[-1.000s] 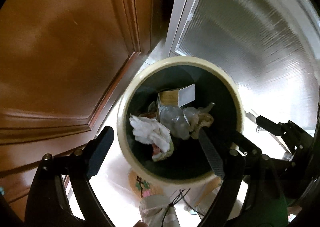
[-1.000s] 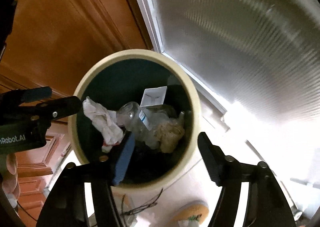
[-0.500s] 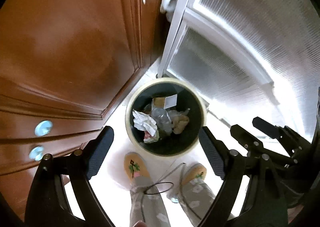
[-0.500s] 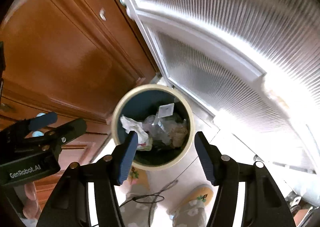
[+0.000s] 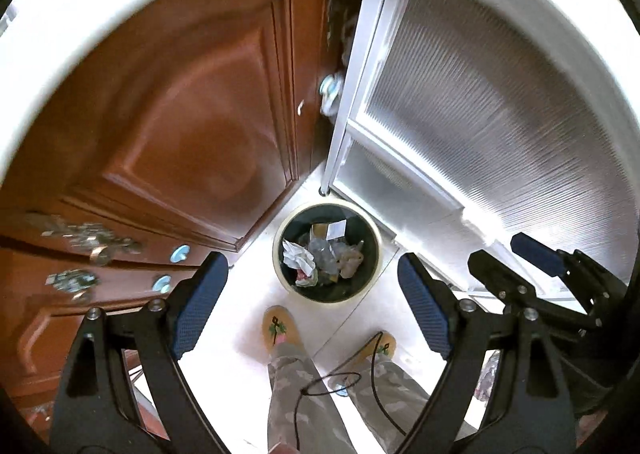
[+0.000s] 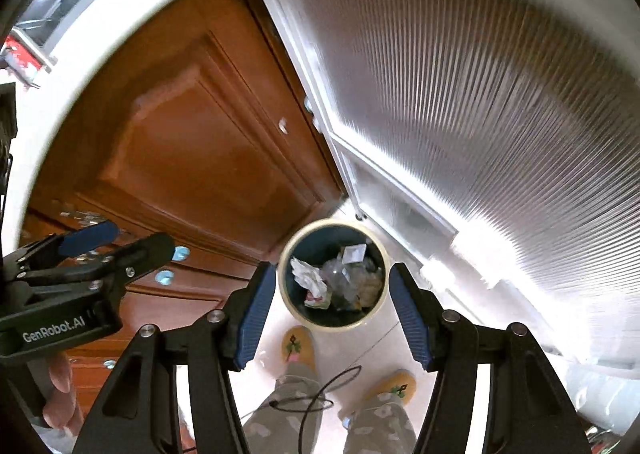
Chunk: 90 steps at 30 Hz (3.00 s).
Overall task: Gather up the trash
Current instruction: 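Raise both open tools back toward the counter, then grasp the blue-and-white carton with the left tool while the right tool grasps the tan carton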
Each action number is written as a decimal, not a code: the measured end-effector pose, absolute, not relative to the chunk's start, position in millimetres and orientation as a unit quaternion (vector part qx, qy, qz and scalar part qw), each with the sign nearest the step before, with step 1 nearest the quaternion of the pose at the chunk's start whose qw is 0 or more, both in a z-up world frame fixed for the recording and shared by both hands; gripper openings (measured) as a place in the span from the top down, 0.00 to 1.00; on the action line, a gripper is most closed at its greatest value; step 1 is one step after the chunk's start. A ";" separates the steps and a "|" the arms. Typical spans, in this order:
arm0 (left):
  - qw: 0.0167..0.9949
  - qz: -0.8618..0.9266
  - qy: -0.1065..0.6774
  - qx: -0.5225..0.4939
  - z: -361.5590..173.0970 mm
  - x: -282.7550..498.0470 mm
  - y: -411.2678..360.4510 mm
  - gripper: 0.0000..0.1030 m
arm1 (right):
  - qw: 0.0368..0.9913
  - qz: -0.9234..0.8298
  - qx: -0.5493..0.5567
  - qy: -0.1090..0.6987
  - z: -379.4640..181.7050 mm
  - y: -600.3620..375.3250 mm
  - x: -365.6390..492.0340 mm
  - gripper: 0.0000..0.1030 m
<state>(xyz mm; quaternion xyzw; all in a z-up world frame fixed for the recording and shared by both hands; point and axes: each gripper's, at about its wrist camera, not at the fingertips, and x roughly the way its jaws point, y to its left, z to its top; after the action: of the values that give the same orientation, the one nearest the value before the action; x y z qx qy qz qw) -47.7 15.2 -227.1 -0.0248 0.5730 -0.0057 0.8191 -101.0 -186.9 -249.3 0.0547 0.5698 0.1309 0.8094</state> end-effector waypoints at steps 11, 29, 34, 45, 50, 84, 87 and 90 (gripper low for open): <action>0.855 -0.001 0.519 -0.016 -87.5 -66.7 -7.5 0.18 | 0.857 0.175 0.057 0.482 -80.7 -212.9 -106.5 0.41; 0.892 0.010 0.451 -0.003 74.2 -23.8 -29.1 0.18 | 0.889 0.188 0.056 0.413 63.0 -254.8 -52.1 0.41; 0.898 0.013 0.440 0.001 96.8 20.7 -7.5 0.18 | 0.899 0.176 0.048 0.399 84.5 -246.7 -3.0 0.41; 0.898 -0.056 0.434 0.048 115.2 173.1 52.9 0.18 | 0.914 0.099 0.051 0.391 121.7 -199.0 142.5 0.40; 0.892 -0.089 0.437 0.076 107.8 254.8 66.7 0.18 | 0.917 0.065 0.044 0.392 124.1 -176.5 217.5 0.40; 0.825 -0.210 0.498 0.166 -84.1 562.0 -37.0 0.27 | 0.891 -0.059 0.156 0.422 -82.7 -188.8 549.2 0.46; 0.823 -0.205 0.506 0.160 -91.7 566.1 -39.1 0.34 | 0.891 -0.059 0.153 0.424 -90.6 -184.4 552.5 0.58; 0.819 -0.206 0.515 0.144 -99.1 571.3 -40.7 0.44 | 0.895 -0.062 0.146 0.418 -92.4 -183.1 546.3 0.61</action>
<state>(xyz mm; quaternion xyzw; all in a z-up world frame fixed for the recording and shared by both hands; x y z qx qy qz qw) 571.3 -40.7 -99.1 0.1440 0.5153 -0.2064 0.8192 546.3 -183.1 -92.4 0.1461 0.4177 -0.0622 0.8946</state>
